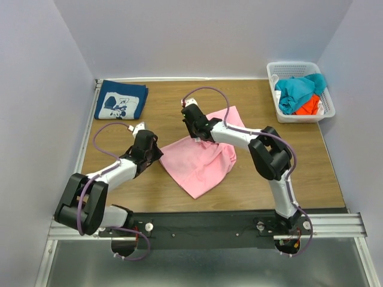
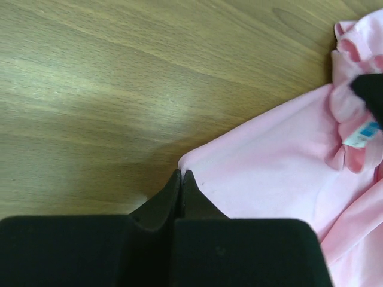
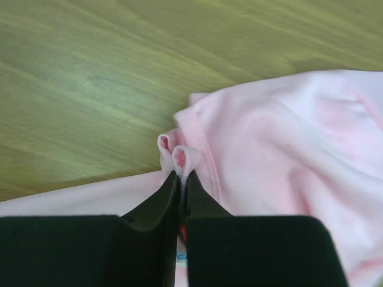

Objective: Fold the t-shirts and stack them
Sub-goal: Flatten the tshirt out

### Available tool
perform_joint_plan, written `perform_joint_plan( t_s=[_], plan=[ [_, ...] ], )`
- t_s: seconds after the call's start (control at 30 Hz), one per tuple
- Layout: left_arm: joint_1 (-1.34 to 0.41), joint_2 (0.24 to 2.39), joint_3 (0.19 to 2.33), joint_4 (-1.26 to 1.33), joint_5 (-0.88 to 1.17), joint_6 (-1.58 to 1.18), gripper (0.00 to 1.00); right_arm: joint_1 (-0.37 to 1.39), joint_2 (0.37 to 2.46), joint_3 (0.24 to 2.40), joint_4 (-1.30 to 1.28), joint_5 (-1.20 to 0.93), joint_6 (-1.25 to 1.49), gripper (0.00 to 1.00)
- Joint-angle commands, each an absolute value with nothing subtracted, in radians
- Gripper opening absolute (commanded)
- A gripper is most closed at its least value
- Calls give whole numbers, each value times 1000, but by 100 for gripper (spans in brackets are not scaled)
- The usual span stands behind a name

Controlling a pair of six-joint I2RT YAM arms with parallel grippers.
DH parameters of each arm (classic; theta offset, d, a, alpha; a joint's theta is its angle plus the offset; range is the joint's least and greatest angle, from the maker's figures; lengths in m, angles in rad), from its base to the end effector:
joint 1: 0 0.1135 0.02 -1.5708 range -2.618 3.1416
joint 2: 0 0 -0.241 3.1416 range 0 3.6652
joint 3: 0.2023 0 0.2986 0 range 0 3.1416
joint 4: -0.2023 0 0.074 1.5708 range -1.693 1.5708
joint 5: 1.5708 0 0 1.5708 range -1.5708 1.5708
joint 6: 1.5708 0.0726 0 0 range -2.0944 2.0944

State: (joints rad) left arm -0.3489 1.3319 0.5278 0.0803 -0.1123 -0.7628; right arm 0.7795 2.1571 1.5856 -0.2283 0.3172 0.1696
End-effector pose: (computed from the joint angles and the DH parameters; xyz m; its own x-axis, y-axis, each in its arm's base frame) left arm 0.3022 -0.1013 0.0818 -0.6301 -0.5014 -0.5929 -0.2415 0.8523 -0.4641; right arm 0.3939 0.3575 0.1039 -0.5894 -0.3571 -0.7246 -0.4198 0.9018 -0.1029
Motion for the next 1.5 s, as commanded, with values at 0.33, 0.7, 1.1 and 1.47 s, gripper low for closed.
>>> perform_joint_plan(
  t_s=[0.33, 0.7, 1.1, 1.47],
  plan=[
    [-347, 1025, 724, -121, -376, -770, 0, 762, 1601, 1419, -232, 773, 213, 5],
    [-350, 577, 923, -170, -508, -703, 0, 761, 1088, 1416, -230, 666, 98, 5],
    [-350, 362, 1120, -167, -414, -658, 0, 761, 770, 1443, -275, 454, 159, 4],
    [-350, 464, 1152, -135, -481, -653, 0, 762, 777, 1424, -304, 544, 183, 4]
  ],
)
